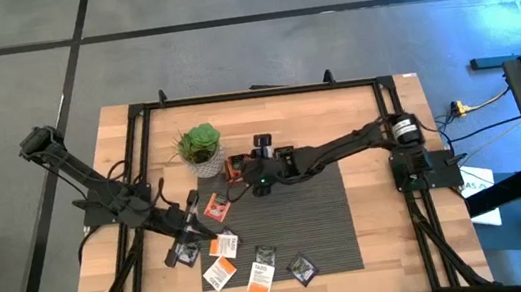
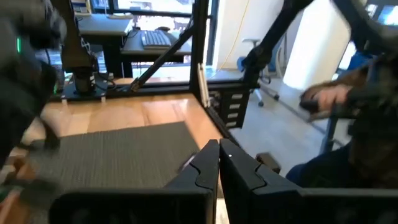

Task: Pick & Place Tea
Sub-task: Put the black tea bag into the right slot of the wooden organizer

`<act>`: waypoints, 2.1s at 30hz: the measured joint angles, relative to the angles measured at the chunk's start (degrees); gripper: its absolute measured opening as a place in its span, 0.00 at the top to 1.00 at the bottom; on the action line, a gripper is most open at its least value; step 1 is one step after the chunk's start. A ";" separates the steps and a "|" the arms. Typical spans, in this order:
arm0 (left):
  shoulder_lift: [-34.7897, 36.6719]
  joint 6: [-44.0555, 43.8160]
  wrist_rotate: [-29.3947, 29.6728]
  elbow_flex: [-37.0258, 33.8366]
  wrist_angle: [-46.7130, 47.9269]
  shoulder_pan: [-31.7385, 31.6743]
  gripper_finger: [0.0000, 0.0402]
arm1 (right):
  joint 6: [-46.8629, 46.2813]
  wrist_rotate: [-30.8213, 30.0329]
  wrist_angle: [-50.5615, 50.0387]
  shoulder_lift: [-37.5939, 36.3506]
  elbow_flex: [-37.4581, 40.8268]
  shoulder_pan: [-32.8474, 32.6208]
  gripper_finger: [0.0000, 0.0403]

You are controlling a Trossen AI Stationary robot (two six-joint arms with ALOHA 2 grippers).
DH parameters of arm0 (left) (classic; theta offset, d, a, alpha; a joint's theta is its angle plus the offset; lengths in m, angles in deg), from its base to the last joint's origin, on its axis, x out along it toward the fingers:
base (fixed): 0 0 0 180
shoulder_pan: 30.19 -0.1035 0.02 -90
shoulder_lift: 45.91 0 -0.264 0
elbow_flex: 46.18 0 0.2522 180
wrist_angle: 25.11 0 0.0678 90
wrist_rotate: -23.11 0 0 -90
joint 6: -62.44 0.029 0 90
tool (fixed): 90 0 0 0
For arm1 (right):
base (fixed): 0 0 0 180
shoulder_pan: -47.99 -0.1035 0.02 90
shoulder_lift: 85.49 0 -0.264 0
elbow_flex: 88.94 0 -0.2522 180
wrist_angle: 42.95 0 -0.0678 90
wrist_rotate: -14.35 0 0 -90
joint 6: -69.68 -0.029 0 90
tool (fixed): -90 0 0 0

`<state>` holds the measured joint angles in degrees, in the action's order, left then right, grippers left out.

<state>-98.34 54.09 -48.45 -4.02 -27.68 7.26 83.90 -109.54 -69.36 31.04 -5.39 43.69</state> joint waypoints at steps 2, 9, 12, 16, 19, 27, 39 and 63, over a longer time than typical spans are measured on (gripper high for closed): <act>-0.71 1.32 0.02 0.00 0.26 -0.04 0.97 | -1.51 6.18 -3.28 -2.35 -0.02 -0.74 0.67; -6.62 2.16 -0.89 0.00 -0.35 -0.10 0.98 | -7.28 26.04 -2.66 -8.90 7.35 -3.13 0.67; -11.64 0.68 -2.70 0.00 -3.06 -0.97 0.98 | -10.23 25.97 -1.62 -9.68 9.99 -5.53 0.67; -17.85 -1.97 -6.44 0.00 -7.45 -3.88 0.97 | -14.86 26.67 -2.17 -9.60 11.16 -8.62 0.67; -21.93 -2.02 -12.09 0.02 -12.74 -5.55 0.97 | -17.39 26.53 -2.71 -9.60 11.54 -11.01 0.67; -35.52 -2.46 -20.71 5.76 -20.62 -6.91 0.98 | -26.56 29.46 0.03 -9.60 11.51 -15.66 0.67; -52.93 -6.68 -23.45 15.59 -19.51 -7.58 0.98 | -35.33 29.45 6.97 -8.65 12.08 -18.12 0.67; -58.94 -13.67 -16.04 16.28 -14.11 -7.85 0.98 | -57.55 35.31 12.14 2.04 13.29 -17.28 0.67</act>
<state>-157.28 40.42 -64.49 12.27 -41.79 -0.59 26.36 -74.23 -57.22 33.08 7.90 26.41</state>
